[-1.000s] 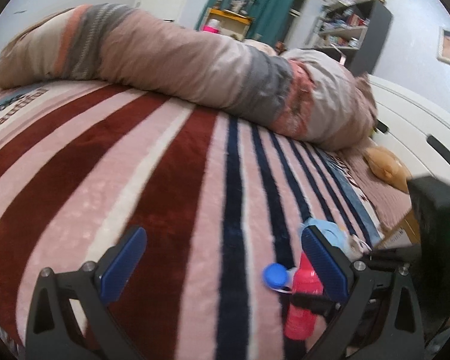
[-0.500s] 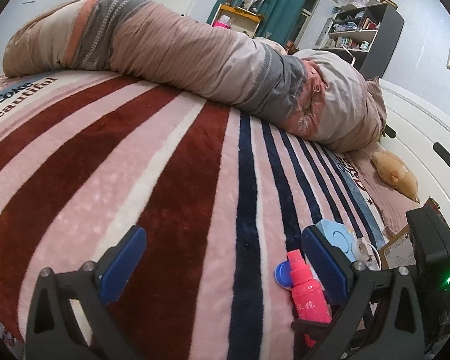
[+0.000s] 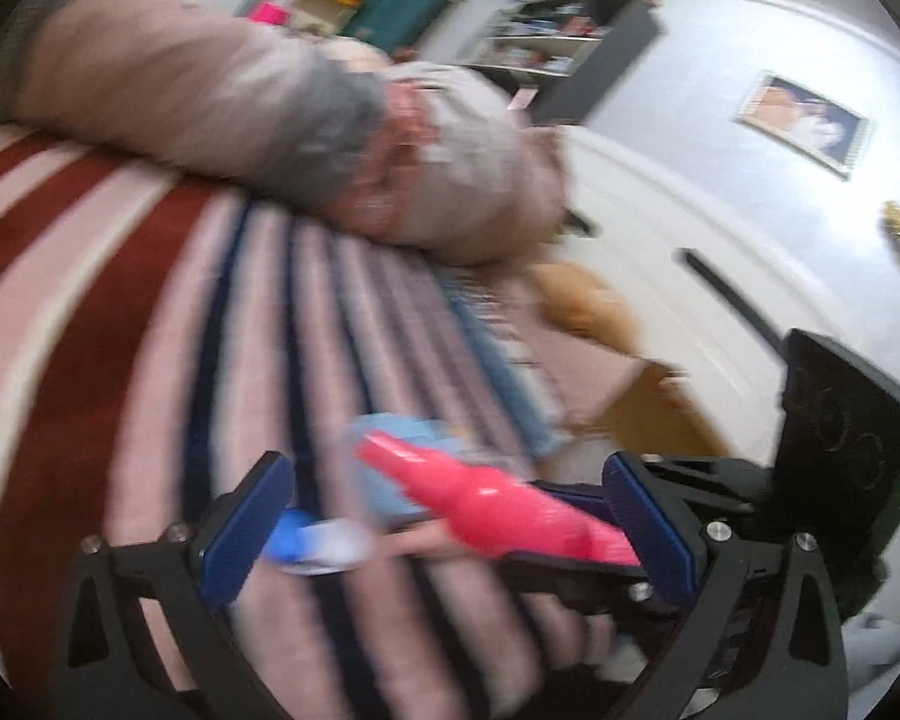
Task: Organize rigid objects
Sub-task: 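Carry the pink spray bottle into the cardboard box and open the right gripper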
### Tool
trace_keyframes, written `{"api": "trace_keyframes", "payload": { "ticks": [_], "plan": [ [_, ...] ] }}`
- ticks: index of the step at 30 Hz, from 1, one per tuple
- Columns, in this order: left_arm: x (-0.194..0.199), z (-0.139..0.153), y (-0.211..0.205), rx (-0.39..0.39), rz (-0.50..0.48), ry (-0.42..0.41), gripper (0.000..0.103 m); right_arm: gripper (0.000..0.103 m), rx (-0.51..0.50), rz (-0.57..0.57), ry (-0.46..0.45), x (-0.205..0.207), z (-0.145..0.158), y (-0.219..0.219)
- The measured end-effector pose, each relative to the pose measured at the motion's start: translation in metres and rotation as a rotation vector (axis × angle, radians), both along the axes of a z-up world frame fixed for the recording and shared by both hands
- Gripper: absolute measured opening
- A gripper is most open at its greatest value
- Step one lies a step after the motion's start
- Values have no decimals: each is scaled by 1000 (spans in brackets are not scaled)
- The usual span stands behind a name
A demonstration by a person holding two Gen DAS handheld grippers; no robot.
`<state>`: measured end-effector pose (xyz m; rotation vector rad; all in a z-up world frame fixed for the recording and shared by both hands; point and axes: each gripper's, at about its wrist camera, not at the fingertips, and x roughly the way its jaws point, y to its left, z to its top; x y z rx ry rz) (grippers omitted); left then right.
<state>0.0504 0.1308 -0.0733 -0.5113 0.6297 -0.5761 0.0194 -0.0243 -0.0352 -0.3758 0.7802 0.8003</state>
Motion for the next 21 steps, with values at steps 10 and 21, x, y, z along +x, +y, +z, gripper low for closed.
{"api": "trace_keyframes", "payload": {
  "ticks": [10,21],
  "plan": [
    [1,82,-83,11,-120,-65,57,27,230,-66,-177,-38,74,-85],
    [16,137,-230,268,-245,-177,32,27,333,-261,-229,-42,92,-213]
  ]
}}
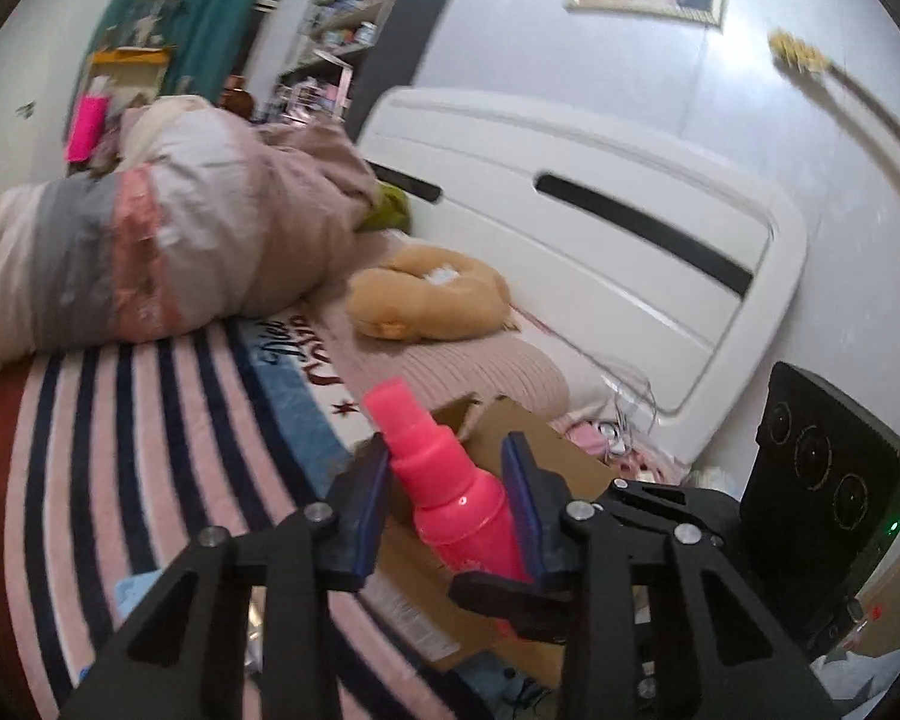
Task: Organize rigid objects
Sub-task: 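Carry the pink spray bottle into the cardboard box and open the right gripper, then grasp the light blue square device with the right gripper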
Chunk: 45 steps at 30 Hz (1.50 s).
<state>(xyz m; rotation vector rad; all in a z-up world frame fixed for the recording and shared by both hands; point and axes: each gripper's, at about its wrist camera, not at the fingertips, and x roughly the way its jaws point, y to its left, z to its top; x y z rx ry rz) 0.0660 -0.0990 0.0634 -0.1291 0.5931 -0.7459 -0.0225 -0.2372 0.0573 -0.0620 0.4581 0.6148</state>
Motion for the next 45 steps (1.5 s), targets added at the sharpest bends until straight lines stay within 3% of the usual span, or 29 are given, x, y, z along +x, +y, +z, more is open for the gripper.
{"api": "trace_keyframes", "payload": {
  "ticks": [7,14,16,18,20,27,33,39,45],
  "plan": [
    [7,-26,-72,156,-71,19,29,27,-2,-132,171,15,-38,-60],
    [16,-51,-87,233,-65,70,30,28,14,-143,296,30,-64,-67],
    [16,-50,-82,232,-56,69,42,29,9,-155,316,36,-68,-67],
    [12,-45,-74,223,-31,45,71,36,-3,-170,311,36,-65,-65],
    [6,-35,-54,208,10,-5,74,43,-13,-183,285,31,-59,-62],
    [-11,-8,45,159,212,-57,85,46,-27,-109,141,8,-17,-20],
    [-23,-28,144,175,421,-56,93,55,-41,51,132,4,-7,58],
    [-17,-82,206,167,507,8,93,62,-107,151,276,27,-53,136],
    [-3,-137,233,103,515,98,93,62,-137,117,471,71,-128,168]
  ]
}}
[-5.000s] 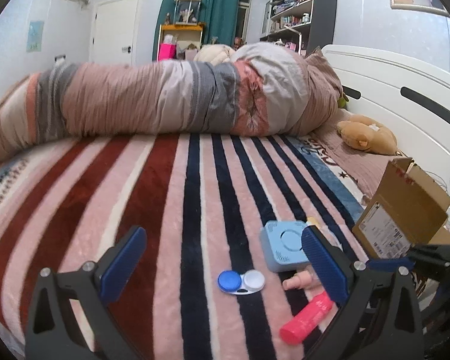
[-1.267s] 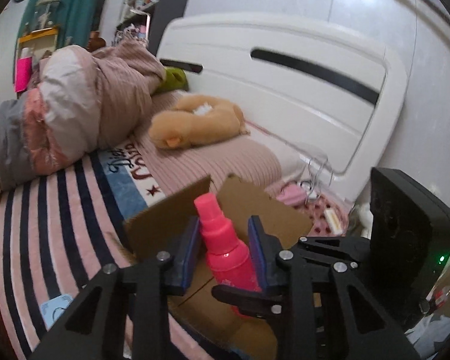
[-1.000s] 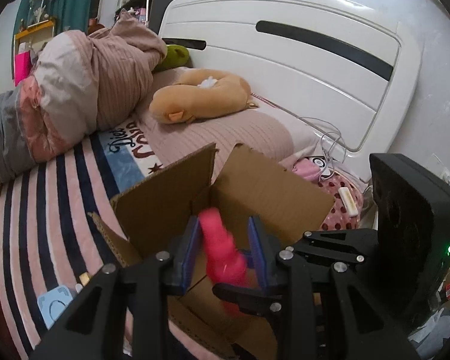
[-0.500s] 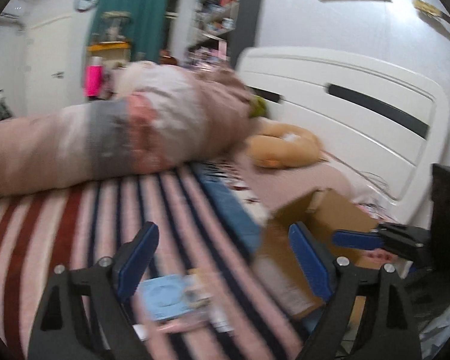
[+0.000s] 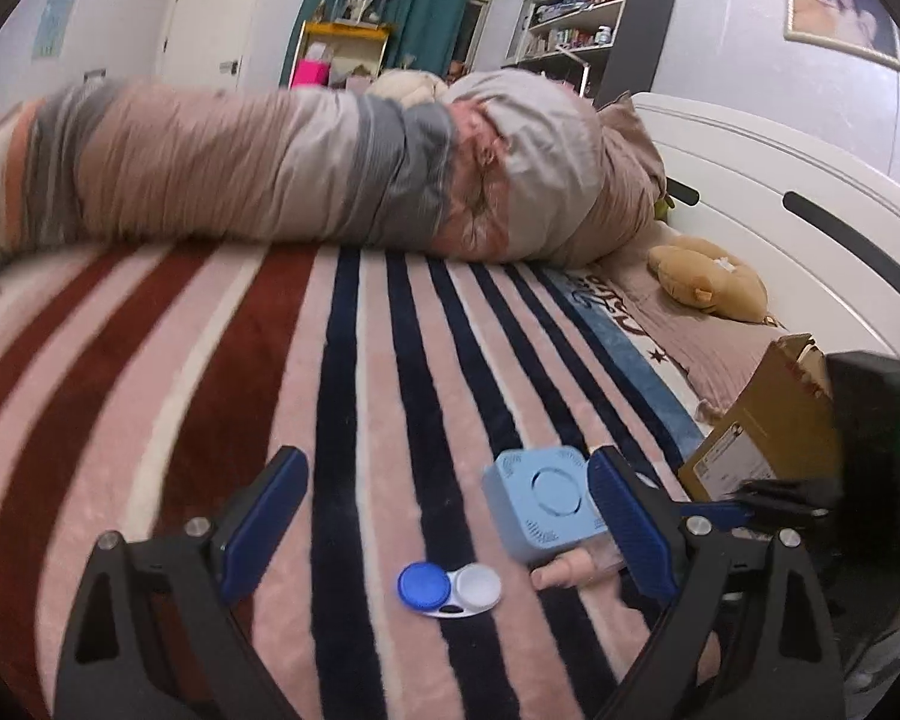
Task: Organize rigid objects
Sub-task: 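Grasp the light blue square device with the right gripper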
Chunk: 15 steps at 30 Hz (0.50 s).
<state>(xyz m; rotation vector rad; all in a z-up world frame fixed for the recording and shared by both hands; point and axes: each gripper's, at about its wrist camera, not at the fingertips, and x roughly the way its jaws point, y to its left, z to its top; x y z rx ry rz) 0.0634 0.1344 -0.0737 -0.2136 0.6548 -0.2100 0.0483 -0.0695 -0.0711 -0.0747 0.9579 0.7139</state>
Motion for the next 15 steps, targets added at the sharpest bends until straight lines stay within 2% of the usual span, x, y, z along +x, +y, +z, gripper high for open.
{"api": "trace_keyframes", "payload": {
  "ticks": [3,6,10,15],
  "plan": [
    [0,-7,7,-26,22,3,93,62,-12,-18,49,14,-22,8],
    [1,-9,11,-45,23,-4,93,63,-84,-88,58,30,-37,11],
    [2,-15,16,-39,49,7,93,82,-104,-126,53,42,-40,9],
    [3,-16,17,-41,51,7,93,85,-112,-166,104,66,-46,12]
  ]
}}
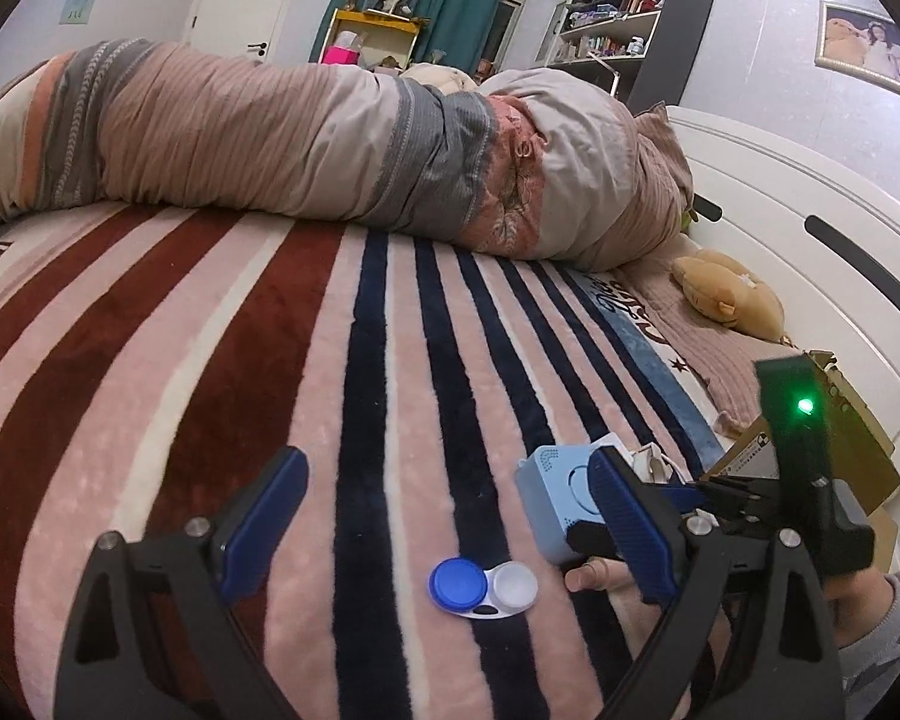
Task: Organize rigid objects
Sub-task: 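Grasp the light blue square device with the right gripper, then lower the light blue device into the box and open the right gripper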
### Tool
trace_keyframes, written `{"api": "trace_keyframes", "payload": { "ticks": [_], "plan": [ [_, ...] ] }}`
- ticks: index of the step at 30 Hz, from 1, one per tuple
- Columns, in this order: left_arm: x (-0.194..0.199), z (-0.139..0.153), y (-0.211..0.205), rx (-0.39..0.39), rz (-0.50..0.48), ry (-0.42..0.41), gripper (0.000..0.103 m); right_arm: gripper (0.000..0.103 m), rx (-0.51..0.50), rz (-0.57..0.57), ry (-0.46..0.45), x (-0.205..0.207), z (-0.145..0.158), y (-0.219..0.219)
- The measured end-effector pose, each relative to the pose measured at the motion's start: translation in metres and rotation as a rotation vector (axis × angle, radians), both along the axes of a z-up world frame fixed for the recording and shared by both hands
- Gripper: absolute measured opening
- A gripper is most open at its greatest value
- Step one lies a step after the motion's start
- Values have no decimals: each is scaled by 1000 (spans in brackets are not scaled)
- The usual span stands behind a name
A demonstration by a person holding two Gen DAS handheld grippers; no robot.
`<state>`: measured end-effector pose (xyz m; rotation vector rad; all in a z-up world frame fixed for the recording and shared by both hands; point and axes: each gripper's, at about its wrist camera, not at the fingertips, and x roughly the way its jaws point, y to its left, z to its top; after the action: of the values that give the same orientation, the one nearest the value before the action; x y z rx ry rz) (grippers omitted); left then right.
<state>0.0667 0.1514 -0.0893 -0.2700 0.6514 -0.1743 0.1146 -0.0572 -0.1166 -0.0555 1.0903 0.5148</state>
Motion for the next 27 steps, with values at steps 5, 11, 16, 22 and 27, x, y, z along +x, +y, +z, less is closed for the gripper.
{"api": "trace_keyframes", "payload": {
  "ticks": [5,11,16,22,27],
  "plan": [
    [-1,-1,6,-21,19,-9,93,89,-41,-25,12,17,-8,16],
    [-3,-5,23,-54,46,2,93,81,-133,-34,-9,31,-17,31],
    [-1,-12,25,-106,-7,29,93,81,-143,15,-84,13,-3,31],
    [1,-3,-3,-258,-203,23,93,80,-63,138,-236,-33,44,25],
    [-4,34,-49,-285,-370,-6,81,80,53,216,-353,-75,92,2]
  ]
}}
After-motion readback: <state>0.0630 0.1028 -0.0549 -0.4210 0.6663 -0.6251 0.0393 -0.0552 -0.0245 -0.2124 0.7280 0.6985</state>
